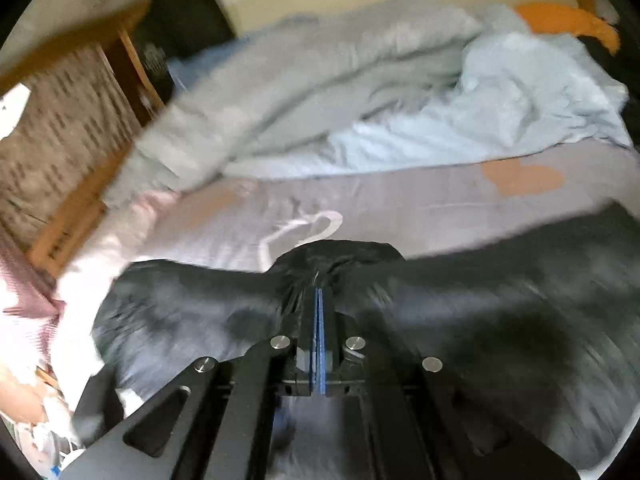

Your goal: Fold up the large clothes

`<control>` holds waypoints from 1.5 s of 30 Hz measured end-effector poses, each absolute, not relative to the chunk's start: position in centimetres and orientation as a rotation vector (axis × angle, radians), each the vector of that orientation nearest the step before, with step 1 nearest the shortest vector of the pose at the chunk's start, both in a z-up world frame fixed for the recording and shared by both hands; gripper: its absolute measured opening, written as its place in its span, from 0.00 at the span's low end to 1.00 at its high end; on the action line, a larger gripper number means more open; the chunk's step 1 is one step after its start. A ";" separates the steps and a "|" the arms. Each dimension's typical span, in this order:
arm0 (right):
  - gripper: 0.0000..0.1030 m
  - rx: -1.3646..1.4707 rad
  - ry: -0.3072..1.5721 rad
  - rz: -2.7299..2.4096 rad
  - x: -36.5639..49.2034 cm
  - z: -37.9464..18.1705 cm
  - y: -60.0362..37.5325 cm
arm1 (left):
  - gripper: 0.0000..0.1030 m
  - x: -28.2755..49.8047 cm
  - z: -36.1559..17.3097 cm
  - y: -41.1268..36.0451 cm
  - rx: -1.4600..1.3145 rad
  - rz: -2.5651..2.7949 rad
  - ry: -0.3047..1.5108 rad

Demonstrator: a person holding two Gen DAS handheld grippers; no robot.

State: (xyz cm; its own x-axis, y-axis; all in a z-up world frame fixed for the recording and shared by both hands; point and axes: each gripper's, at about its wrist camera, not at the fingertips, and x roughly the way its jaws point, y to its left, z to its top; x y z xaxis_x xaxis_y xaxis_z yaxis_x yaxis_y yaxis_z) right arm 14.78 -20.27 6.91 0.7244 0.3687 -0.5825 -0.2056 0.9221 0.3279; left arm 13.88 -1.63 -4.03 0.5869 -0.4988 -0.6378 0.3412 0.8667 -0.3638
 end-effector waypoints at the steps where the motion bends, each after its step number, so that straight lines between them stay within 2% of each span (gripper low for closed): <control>1: 0.04 0.250 0.652 0.291 13.1 7.2 -21.1 | 0.14 13.9 -4.0 -1.6 -0.207 -0.492 0.805; 2: 0.13 0.255 0.610 0.244 11.5 7.4 -21.9 | 0.15 13.8 -4.0 -1.7 -0.202 -0.490 0.804; 3: 0.36 0.287 0.557 0.167 9.5 7.5 -23.3 | 0.15 13.7 -4.0 -1.8 -0.195 -0.488 0.803; 4: 0.54 0.338 0.523 0.115 8.1 7.4 -24.5 | 0.15 13.7 -4.0 -1.9 -0.189 -0.486 0.801; 5: 0.90 0.420 0.479 0.061 6.8 7.0 -25.8 | 0.15 13.9 -4.1 -1.9 -0.186 -0.483 0.800; 6: 0.94 0.505 0.437 0.019 5.4 6.4 -27.2 | 0.14 13.8 -4.1 -1.9 -0.184 -0.483 0.799; 8: 0.94 0.623 0.424 -0.031 4.1 4.8 -29.3 | 0.14 13.8 -4.2 -1.8 -0.185 -0.483 0.797; 12: 0.94 0.777 0.544 -0.029 5.0 0.1 -32.4 | 0.14 13.8 -4.2 -1.8 -0.183 -0.482 0.797; 17: 0.94 0.896 0.436 -0.059 7.2 -2.6 -35.1 | 0.14 13.8 -4.2 -1.8 -0.184 -0.482 0.797; 19: 0.90 0.899 0.476 -0.016 9.4 -2.7 -35.3 | 0.15 13.8 -4.2 -1.9 -0.180 -0.479 0.795; 21: 0.69 0.933 0.508 0.080 11.6 -2.6 -35.1 | 0.15 13.8 -4.1 -2.0 -0.166 -0.468 0.790; 22: 0.63 0.923 0.503 0.079 12.0 -2.3 -34.9 | 0.14 13.7 -4.0 -2.1 -0.160 -0.466 0.784; 23: 0.50 0.902 0.501 0.074 12.1 -2.1 -34.8 | 0.14 13.6 -3.9 -2.0 -0.164 -0.470 0.777; 24: 0.41 0.827 0.515 0.042 12.4 -1.2 -34.1 | 0.16 13.5 -3.6 -1.7 -0.176 -0.478 0.773; 26: 0.33 0.647 0.529 -0.012 12.3 0.9 -32.7 | 0.29 13.1 -2.4 -1.2 -0.170 -0.474 0.768; 27: 0.30 0.556 0.532 -0.031 12.0 2.1 -31.8 | 0.41 12.8 -1.3 -0.9 -0.149 -0.467 0.764; 28: 0.30 0.475 0.530 -0.040 11.8 3.3 -30.9 | 0.50 12.0 0.4 -0.2 -0.125 -0.450 0.732; 31: 0.29 0.327 0.511 -0.048 11.2 6.5 -29.7 | 0.65 9.3 5.6 3.7 -0.080 -0.291 0.579; 33: 0.29 0.206 0.491 -0.106 10.7 9.3 -29.6 | 0.66 8.1 8.0 7.4 -0.097 -0.149 0.532; 36: 0.29 0.166 0.458 -0.179 10.5 12.7 -31.4 | 0.70 6.5 8.8 12.6 -0.207 -0.113 0.521; 40: 0.29 0.099 0.499 -0.165 11.3 15.4 -32.7 | 0.71 8.8 4.8 14.4 -0.304 -0.206 0.693; 43: 0.29 0.020 0.478 -0.135 10.9 16.4 -30.4 | 0.70 11.8 1.3 12.7 -0.390 -0.346 0.866; 45: 0.29 0.006 0.448 -0.091 10.2 16.7 -28.4 | 0.70 12.9 0.7 10.9 -0.325 -0.383 0.912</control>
